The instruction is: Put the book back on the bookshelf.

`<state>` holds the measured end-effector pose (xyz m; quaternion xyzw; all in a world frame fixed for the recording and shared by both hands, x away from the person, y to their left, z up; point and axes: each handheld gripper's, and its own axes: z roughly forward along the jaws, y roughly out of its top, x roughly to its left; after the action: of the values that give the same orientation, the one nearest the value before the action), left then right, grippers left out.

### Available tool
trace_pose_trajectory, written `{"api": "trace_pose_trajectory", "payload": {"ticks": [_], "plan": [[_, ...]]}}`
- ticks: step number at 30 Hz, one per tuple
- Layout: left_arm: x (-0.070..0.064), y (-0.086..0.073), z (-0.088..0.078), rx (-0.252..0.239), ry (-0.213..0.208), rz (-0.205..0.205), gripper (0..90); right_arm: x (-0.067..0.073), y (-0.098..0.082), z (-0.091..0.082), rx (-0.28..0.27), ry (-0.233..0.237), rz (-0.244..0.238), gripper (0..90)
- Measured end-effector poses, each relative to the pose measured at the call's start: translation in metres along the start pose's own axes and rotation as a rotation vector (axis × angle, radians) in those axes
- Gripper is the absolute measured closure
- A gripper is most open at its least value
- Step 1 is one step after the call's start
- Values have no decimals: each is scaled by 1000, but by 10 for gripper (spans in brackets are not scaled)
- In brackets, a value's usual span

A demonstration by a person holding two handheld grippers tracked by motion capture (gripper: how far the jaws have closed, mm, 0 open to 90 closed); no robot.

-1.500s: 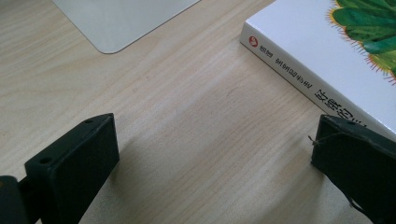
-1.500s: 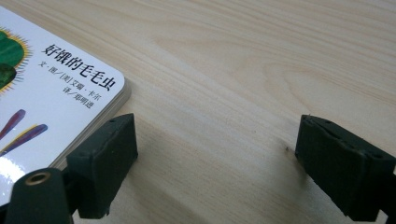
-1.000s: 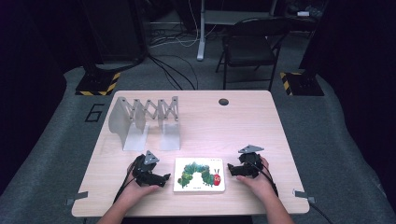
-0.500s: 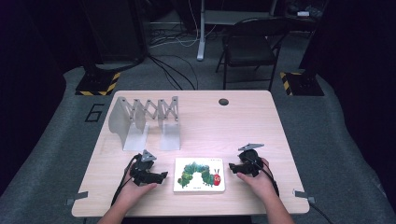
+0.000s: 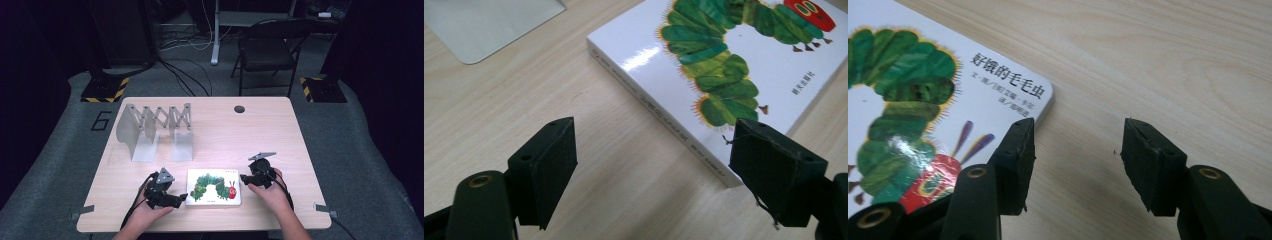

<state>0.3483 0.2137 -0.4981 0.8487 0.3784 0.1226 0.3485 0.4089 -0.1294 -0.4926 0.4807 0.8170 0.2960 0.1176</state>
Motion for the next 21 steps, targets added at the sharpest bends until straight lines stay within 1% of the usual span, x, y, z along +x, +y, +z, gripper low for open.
{"api": "trace_pose_trajectory", "payload": {"ticks": [1,2,3,5,6,8,9,10,11,12,13,14,16,17,18,19,20,21], "plan": [[-5,0,1,9,-4,10,187,2,1,-1,3,8,6,472],[-7,0,0,23,-16,18,186,3,3,-1,0,13,11,472],[-10,0,1,16,-6,22,185,5,4,-3,-1,17,15,471],[-12,0,1,13,-13,25,185,10,9,-7,-5,20,16,471],[-16,0,1,14,-14,26,185,12,12,-8,-4,20,16,471],[-18,1,2,19,-13,32,184,15,19,-12,-2,30,9,471],[-19,1,2,18,-12,35,184,15,19,-12,-2,30,9,471],[-23,1,3,18,-8,29,183,17,22,-13,-3,31,20,471],[-25,0,4,19,-3,30,183,17,27,-14,0,40,20,472],[-26,1,4,22,-12,33,181,17,29,-13,0,42,26,471],[-28,0,5,22,-10,32,178,17,31,-10,-4,48,38,472],[-32,0,7,19,-13,29,176,17,30,-7,-4,56,43,471],[-34,0,9,29,-11,40,175,18,26,-2,2,65,43,472],[-35,0,11,38,-22,38,175,18,24,0,8,73,52,471],[-35,0,11,38,-22,38,173,18,24,0,8,73,52,471],[-38,-1,15,48,-15,38,170,18,22,6,28,78,54,458],[-38,-1,15,48,-15,38,169,18,22,6,28,78,54,458],[-39,-1,16,53,-16,45,168,18,22,10,29,75,38,446]]}}
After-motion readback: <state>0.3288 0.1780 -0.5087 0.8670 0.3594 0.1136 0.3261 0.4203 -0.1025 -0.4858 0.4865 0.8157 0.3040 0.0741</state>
